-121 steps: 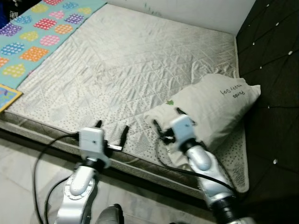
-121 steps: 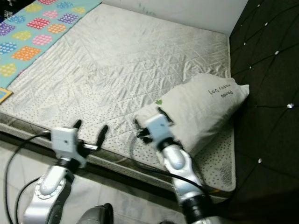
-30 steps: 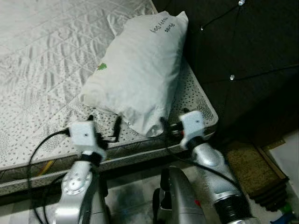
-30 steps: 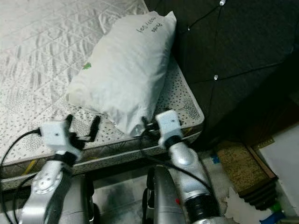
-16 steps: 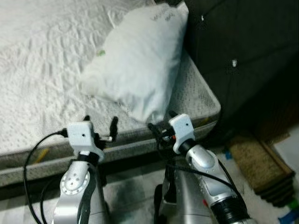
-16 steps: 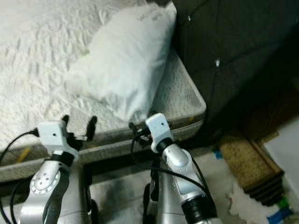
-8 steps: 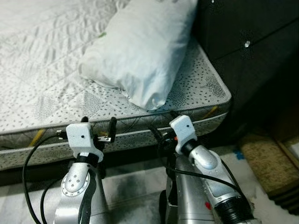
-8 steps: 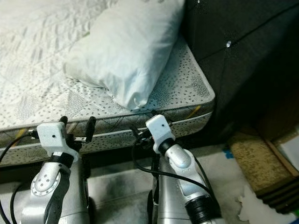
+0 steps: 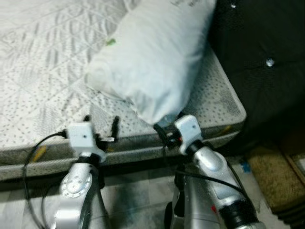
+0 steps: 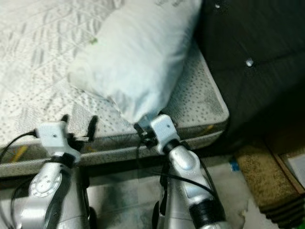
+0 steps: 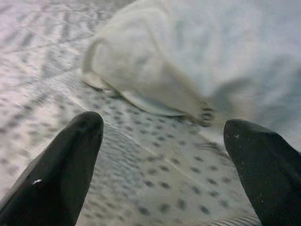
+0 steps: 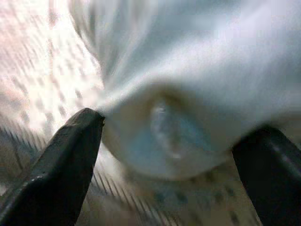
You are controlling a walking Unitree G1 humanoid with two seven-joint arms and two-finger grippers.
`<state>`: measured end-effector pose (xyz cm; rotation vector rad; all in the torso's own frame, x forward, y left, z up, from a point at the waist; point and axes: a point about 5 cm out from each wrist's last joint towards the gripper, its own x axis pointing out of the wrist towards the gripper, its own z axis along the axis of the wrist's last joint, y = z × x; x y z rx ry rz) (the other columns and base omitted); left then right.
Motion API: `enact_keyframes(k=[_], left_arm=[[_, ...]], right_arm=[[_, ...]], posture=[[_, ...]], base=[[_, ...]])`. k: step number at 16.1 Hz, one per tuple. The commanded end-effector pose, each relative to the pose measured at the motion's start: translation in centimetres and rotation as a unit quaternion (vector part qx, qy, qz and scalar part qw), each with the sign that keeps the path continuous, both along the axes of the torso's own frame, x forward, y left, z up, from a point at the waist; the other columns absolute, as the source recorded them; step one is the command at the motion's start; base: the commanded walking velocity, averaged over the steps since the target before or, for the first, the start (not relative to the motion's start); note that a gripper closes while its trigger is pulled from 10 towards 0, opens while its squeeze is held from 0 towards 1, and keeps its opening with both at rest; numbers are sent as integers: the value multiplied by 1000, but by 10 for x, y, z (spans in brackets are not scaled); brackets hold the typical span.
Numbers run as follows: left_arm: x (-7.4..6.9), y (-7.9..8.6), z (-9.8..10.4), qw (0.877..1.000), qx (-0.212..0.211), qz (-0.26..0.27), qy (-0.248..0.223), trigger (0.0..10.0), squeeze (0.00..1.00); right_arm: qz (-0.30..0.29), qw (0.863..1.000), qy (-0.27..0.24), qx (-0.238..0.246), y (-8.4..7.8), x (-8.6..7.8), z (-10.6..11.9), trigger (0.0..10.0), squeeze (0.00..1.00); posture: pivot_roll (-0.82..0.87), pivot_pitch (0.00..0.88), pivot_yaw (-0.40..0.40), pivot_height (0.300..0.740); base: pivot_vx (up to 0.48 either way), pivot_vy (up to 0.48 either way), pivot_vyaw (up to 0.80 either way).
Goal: Clean up the room
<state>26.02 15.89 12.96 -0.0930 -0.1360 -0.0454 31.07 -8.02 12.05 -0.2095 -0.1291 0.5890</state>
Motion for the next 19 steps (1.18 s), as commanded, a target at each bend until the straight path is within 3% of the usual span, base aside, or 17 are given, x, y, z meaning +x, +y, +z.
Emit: enact_keyframes(k=[1, 11, 14, 16, 17, 19], left_arm=[[-1, -7, -2, 1000, -8, -11, 5, 10000, 0], [0, -7, -2, 1000, -5, -15, 5, 10000, 0], [-1, -5, -2, 1000, 0, -6, 7, 10000, 0], [-10, 6, -1, 1000, 5, 15, 10, 10000, 0], [-23, 14, -1, 1000, 4, 20, 16, 10000, 0], [-35, 19, -2, 999, 2, 26, 24, 10000, 0]], right_arm=[[-4, 1000, 8, -4, -6, -4, -6, 10000, 0], [15, 1000, 15, -7, -9, 3, -5, 10000, 0], [19, 1000, 13, -4, -5, 3, -5, 10000, 0], [5, 1000, 8, 1, -4, 7, -3, 10000, 0], [-14, 1000, 6, 8, -7, 12, -1, 10000, 0], [-36, 999, 7, 16, -11, 19, 2, 10000, 0]], posture=[[103, 246, -74, 463], [107, 243, -68, 463], [108, 243, -68, 463], [118, 245, -64, 463], [127, 247, -64, 463], [147, 250, -68, 463]], base=[[0, 0, 0], [0, 0, 0], [0, 0, 658], [0, 0, 381], [0, 0, 0], [0, 0, 0]])
